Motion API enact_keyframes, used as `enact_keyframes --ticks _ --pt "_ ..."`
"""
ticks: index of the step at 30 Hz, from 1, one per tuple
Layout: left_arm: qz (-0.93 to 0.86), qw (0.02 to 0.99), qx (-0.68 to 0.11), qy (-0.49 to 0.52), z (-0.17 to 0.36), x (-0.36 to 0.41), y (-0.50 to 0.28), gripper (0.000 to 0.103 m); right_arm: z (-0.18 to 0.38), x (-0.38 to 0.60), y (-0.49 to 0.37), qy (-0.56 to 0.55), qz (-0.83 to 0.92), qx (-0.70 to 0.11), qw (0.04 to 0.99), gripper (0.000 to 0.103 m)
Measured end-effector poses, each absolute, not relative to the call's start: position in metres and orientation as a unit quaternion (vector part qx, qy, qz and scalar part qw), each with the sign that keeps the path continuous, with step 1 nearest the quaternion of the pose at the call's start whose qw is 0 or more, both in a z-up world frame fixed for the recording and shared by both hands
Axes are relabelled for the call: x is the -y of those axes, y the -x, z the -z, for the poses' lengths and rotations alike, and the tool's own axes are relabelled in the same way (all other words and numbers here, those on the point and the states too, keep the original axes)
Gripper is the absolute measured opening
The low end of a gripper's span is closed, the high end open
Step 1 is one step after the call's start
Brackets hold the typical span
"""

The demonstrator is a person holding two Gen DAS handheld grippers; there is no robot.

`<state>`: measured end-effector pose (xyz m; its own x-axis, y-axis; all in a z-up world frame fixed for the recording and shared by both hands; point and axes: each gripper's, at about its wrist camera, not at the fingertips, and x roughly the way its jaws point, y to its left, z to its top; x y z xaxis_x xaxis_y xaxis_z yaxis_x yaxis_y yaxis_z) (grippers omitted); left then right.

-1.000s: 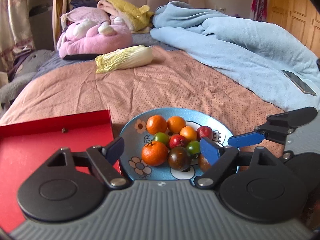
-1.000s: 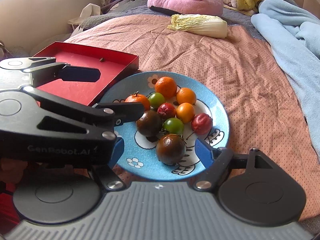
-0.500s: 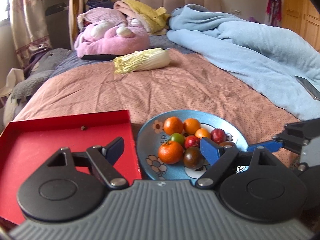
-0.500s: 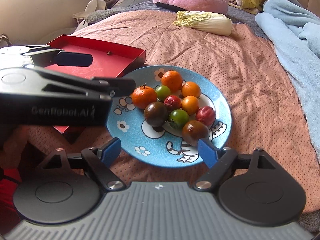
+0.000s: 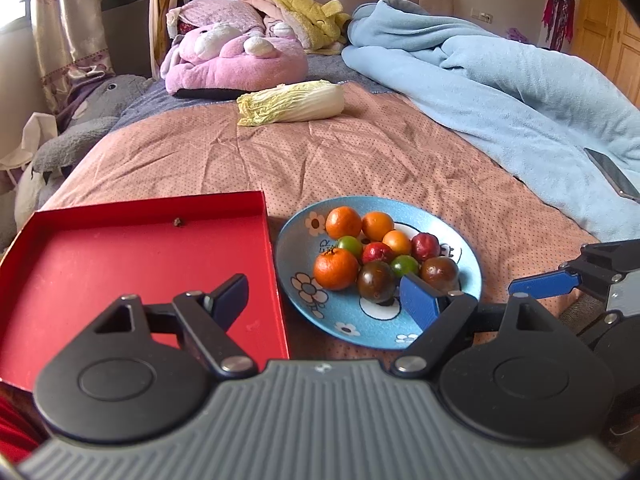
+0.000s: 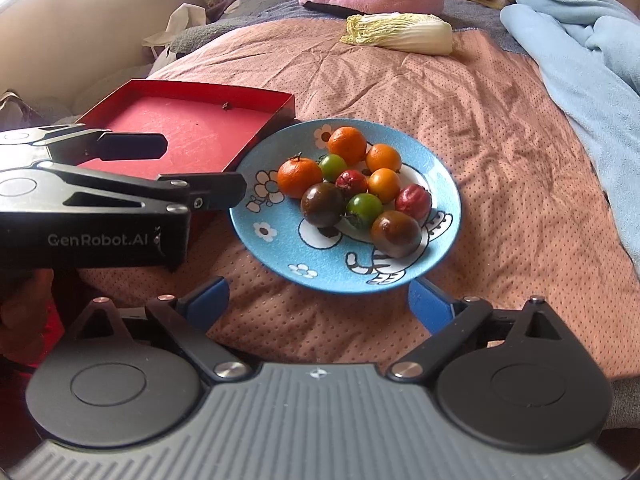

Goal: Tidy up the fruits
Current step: 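Open the left gripper and lift both grippers away from the plate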

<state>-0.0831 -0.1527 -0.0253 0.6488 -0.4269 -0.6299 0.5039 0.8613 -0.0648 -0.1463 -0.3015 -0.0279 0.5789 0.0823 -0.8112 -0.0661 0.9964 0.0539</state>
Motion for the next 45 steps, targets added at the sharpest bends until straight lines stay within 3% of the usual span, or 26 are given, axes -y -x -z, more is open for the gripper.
enact_keyframes --ticks 45 --pt "0.27 0.903 -0.319 -0.102 0.024 0.161 0.128 0.085 0.035 0.295 0.183 -0.016 -0.061 -0.473 0.879 0.1"
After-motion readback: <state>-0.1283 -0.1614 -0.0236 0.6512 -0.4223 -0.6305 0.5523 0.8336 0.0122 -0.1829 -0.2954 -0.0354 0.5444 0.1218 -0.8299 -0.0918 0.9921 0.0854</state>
